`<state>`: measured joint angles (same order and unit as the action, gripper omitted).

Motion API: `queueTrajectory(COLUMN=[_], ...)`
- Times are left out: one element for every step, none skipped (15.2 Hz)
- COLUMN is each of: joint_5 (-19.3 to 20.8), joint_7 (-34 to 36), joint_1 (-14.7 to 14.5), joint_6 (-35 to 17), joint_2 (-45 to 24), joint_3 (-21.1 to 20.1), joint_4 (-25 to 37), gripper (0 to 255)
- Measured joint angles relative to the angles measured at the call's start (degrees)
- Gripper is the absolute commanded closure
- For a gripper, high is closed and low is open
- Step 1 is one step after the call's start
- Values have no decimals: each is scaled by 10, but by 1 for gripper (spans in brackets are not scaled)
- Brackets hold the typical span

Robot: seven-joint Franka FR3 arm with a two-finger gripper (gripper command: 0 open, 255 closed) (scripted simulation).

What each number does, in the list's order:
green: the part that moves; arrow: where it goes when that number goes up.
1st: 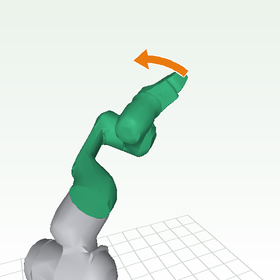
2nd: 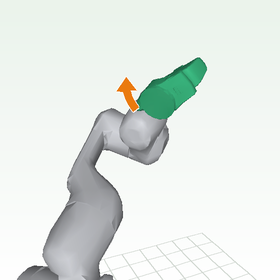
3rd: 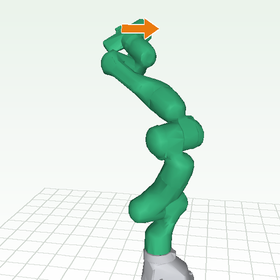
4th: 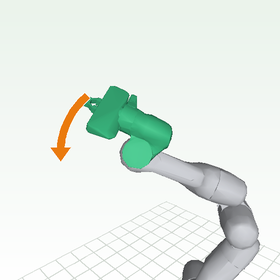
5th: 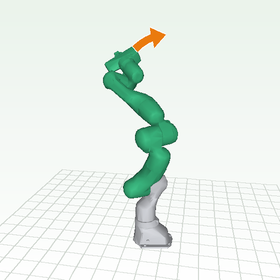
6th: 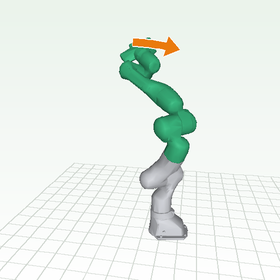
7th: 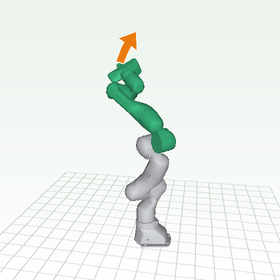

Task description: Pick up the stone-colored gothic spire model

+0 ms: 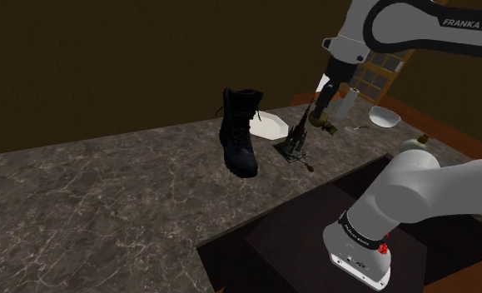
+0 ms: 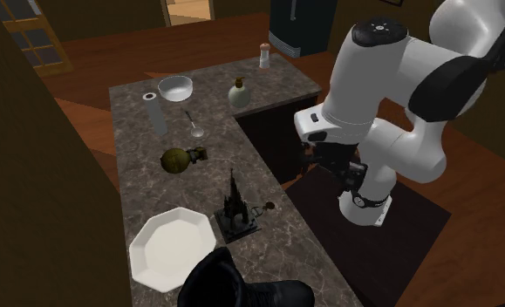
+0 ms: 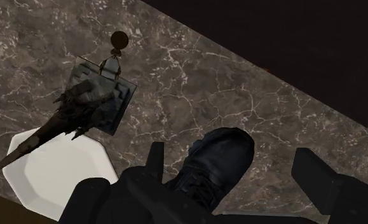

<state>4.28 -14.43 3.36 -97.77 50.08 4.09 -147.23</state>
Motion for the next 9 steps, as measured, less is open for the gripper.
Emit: queueTrajectory(joint_5=[6,15,20,24,29,35,39,42,43], joint_7=[-11,-26,-36,-45,-58,-71,-83,-97,-106], joint_1=[6,14,20,25,31,37,43,47,46], joint_6=[-24,-53,-86,-113,-141,-173,-200,-232,-270], joint_2=[14,19,23,28,31,32,37,31,21], joint_3=[14,34,50,64,82,101,118,139,155], joint_4=[-19,-37,-56,-70,-83,-100,-114,-124,-136], gripper=[0,0,0,0,0,0,0,0,0])
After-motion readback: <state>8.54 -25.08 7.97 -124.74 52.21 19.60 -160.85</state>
